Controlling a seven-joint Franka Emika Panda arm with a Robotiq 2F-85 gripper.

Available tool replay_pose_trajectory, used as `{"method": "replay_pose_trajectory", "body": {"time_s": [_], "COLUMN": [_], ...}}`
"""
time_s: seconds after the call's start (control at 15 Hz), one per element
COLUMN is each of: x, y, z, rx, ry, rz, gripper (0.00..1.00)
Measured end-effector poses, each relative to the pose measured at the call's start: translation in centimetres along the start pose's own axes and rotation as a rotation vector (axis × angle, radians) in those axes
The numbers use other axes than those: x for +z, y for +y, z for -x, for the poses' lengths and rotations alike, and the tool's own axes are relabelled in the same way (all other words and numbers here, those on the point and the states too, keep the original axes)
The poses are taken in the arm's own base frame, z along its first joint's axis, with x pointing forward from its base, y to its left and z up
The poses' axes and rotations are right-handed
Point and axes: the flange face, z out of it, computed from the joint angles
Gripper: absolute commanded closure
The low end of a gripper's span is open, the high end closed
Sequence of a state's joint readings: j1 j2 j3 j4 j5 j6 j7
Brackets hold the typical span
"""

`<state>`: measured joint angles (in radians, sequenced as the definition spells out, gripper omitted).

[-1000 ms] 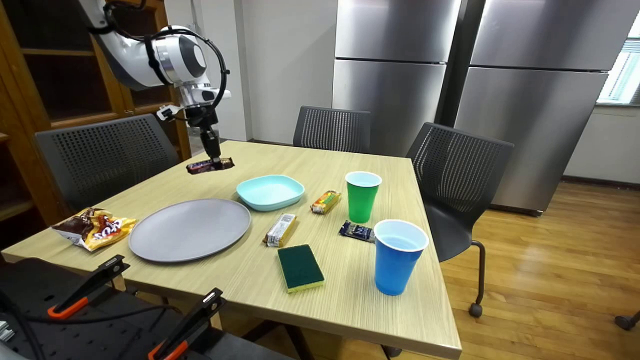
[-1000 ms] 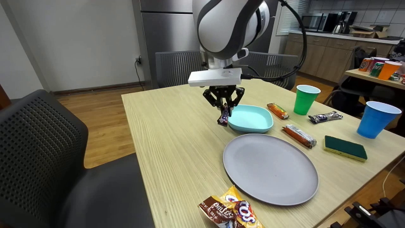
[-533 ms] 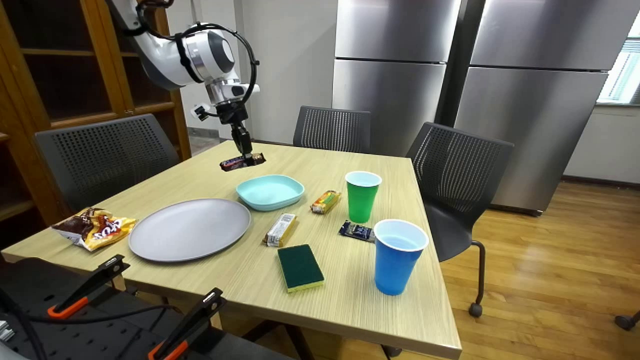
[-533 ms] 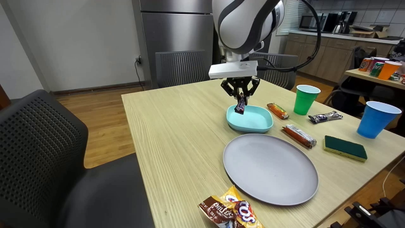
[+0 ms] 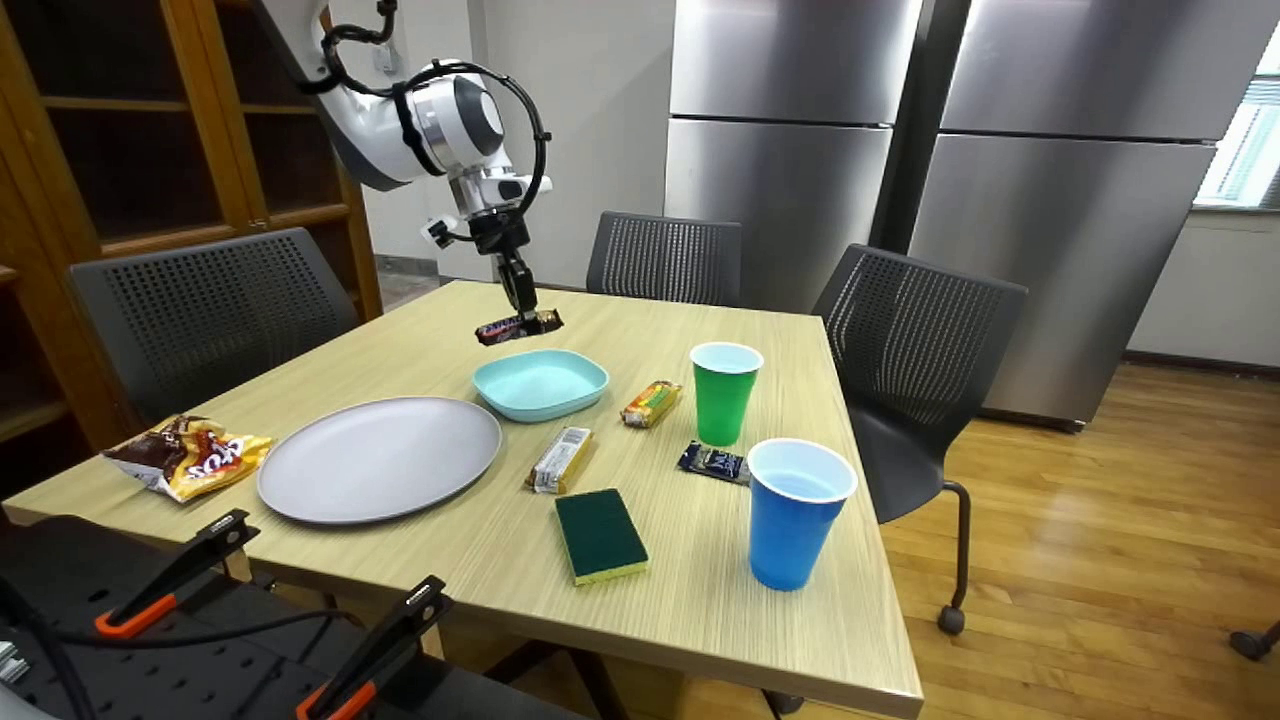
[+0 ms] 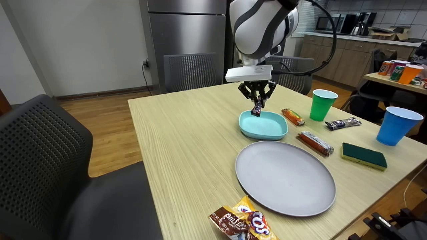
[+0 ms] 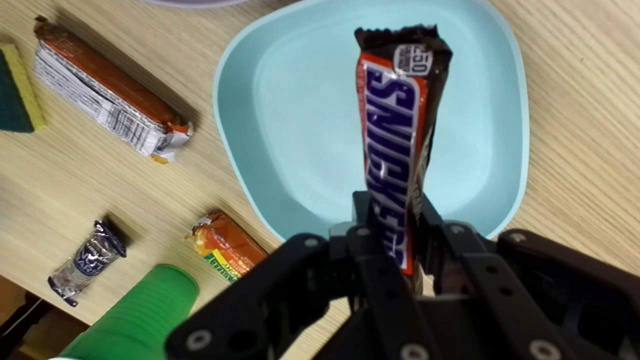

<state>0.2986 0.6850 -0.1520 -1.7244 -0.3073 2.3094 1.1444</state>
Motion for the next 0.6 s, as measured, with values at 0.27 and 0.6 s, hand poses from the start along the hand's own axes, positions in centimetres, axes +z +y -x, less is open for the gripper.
{"method": "replay_pose_trajectory", "body": {"time_s": [0.27,0.6], "x": [1.3,3.0], "y": [-1.7,-3.3], "z": [-0.6,-0.7], "rx": [0.001,-0.005], "ry": [0.006,0.007], "rz": [0.004,0.02], "gripper": [0.94,0.94]}}
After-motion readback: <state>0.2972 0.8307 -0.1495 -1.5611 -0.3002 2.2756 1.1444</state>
